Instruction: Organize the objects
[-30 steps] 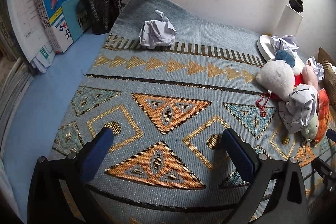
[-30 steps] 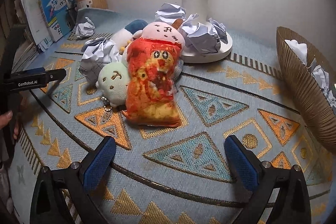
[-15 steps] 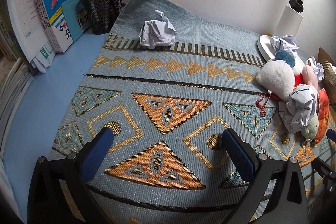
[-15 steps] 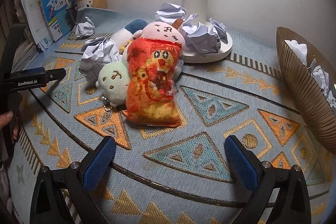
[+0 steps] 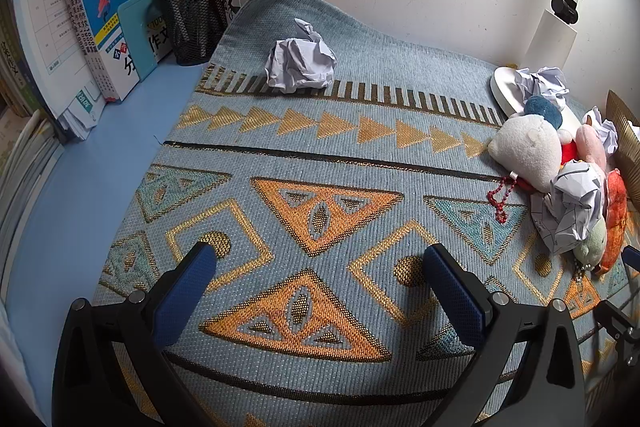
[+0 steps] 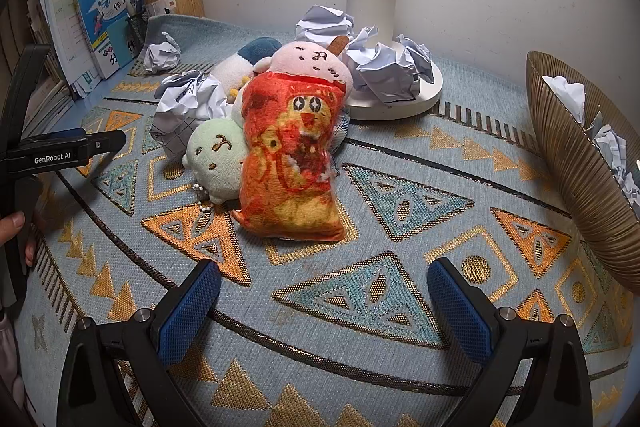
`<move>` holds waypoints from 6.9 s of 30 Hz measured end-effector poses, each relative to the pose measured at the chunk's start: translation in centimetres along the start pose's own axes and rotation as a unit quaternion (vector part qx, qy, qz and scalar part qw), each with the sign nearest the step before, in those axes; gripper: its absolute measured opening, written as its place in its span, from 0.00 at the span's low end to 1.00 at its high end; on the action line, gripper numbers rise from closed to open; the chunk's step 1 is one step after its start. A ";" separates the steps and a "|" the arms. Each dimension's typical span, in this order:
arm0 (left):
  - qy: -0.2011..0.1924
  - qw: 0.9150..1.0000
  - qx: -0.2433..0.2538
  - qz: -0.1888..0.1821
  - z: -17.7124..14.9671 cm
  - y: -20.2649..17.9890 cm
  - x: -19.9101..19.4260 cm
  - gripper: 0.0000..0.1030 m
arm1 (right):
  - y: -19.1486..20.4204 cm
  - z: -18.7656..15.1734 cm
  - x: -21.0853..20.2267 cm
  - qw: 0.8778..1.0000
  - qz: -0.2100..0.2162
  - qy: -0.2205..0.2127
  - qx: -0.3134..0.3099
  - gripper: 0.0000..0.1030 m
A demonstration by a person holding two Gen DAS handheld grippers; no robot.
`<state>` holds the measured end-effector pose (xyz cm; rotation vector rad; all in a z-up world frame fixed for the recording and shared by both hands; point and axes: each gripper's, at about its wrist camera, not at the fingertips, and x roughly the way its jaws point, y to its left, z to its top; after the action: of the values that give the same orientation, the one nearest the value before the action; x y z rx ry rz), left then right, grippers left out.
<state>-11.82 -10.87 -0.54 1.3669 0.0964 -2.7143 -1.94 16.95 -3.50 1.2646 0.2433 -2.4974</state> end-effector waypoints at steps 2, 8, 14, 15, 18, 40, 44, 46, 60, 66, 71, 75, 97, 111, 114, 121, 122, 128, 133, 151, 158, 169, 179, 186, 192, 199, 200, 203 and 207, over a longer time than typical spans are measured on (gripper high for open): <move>0.000 1.000 0.000 0.000 0.0 0.1 -0.1 1.00 | 0.0 0.0 0.0 1.000 0.000 0.000 0.000 1.00; 0.000 1.000 0.000 0.000 0.1 0.1 -0.1 1.00 | 0.0 0.0 0.0 1.000 0.000 0.000 0.000 1.00; 0.000 1.000 0.000 0.000 0.1 0.0 0.0 1.00 | 0.0 0.0 0.0 1.000 0.000 0.000 0.000 1.00; 0.000 1.000 0.000 0.000 0.1 0.0 0.0 1.00 | 0.0 0.0 0.0 1.000 0.000 0.000 0.000 1.00; 0.000 1.000 0.000 0.000 0.1 0.0 0.0 1.00 | 0.0 0.0 0.0 1.000 0.000 0.000 0.000 1.00; 0.003 1.000 0.000 0.005 0.7 0.3 -0.2 1.00 | 0.0 0.0 0.0 1.000 0.003 -0.001 0.001 1.00; -0.010 0.999 -0.043 -0.006 3.4 1.6 0.8 1.00 | -0.6 0.4 -0.3 0.999 0.045 -0.009 0.024 1.00; -0.025 0.998 -0.059 -0.004 5.5 2.2 1.5 1.00 | -1.3 1.0 -0.4 0.996 0.069 -0.015 0.047 1.00; -0.021 0.998 -0.056 0.029 12.4 4.5 5.2 0.69 | -1.4 3.2 1.2 0.989 0.115 -0.049 0.084 0.81; -0.079 0.995 -0.050 0.019 10.9 4.9 1.0 0.39 | -0.1 3.1 0.4 0.987 0.127 -0.066 0.068 0.39; -0.070 0.996 -0.060 -0.014 8.6 5.4 -1.9 0.39 | -1.2 1.8 -0.3 0.979 0.155 -0.066 0.113 0.32; -0.089 0.994 -0.061 -0.026 7.2 5.4 -5.9 0.39 | -3.0 0.8 -1.6 0.964 0.196 -0.071 0.168 0.32; -0.148 0.947 0.127 -0.253 10.1 -27.6 -14.7 0.40 | -20.8 5.4 -18.0 0.947 0.067 -0.209 0.235 0.32; -0.022 0.936 0.210 -0.282 6.3 -38.9 -7.5 1.00 | -25.7 6.4 -13.0 0.969 -0.057 -0.132 0.200 1.00; -0.045 0.935 0.229 -0.268 5.5 -38.4 -8.4 1.00 | -24.1 6.6 -13.8 0.973 -0.099 -0.142 0.151 1.00; -0.080 0.937 0.247 -0.233 5.1 -36.1 -11.0 1.00 | -21.2 6.9 -14.6 0.975 -0.102 -0.146 0.130 1.00; -0.084 0.938 0.249 -0.227 5.0 -35.6 -11.5 1.00 | -20.6 7.0 -15.0 0.976 -0.099 -0.148 0.129 1.00; -0.116 0.943 0.254 -0.178 4.3 -30.9 -14.8 1.00 | -16.1 7.6 -18.0 0.973 -0.065 -0.174 0.137 1.00; -0.123 0.958 0.220 -0.135 5.0 -24.0 -15.7 1.00 | -12.2 7.5 -18.6 0.971 -0.036 -0.188 0.142 1.00; -0.028 0.993 0.095 -0.060 0.4 -8.0 -6.3 1.00 | -4.5 0.9 -5.8 0.993 -0.028 -0.051 0.106 1.00; 0.004 0.992 0.105 -0.075 -0.2 -8.5 -4.3 1.00 | -1.8 -0.6 -1.7 0.999 -0.036 -0.001 0.031 1.00; 0.004 0.992 0.100 -0.074 -0.5 -8.6 -4.1 1.00 | -2.1 -0.8 -1.8 0.999 -0.025 0.000 0.034 1.00; 0.004 0.992 0.100 -0.073 -0.6 -8.8 -3.9 1.00 | -2.0 -0.8 -1.7 0.999 -0.025 0.000 0.033 1.00; 0.004 0.992 0.100 -0.073 -0.7 -8.8 -3.9 1.00 | -2.0 -0.8 -1.7 0.999 -0.025 0.001 0.033 1.00; 0.004 0.992 0.100 -0.073 -0.7 -8.8 -3.9 1.00 | -2.0 -0.8 -1.7 0.999 -0.025 0.001 0.033 1.00; 0.004 0.992 0.100 -0.073 -0.7 -8.8 -3.9 1.00 | -2.0 -0.8 -1.7 0.999 -0.025 0.001 0.033 1.00; 0.004 0.992 0.100 -0.073 -0.7 -8.8 -3.9 1.00 | -2.0 -0.8 -1.8 0.999 -0.025 0.001 0.033 1.00; 0.004 0.992 0.100 -0.073 -0.7 -8.8 -3.9 1.00 | -1.9 -0.8 -1.7 0.999 -0.025 0.001 0.033 1.00; 0.004 0.992 0.100 -0.073 -0.7 -8.8 -3.9 1.00 | -1.9 -0.7 -1.7 0.999 -0.025 0.001 0.033 1.00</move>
<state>-9.97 -1.80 2.29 1.4754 -0.0811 -2.9071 -1.11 19.33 -2.53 1.3013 0.1962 -2.5668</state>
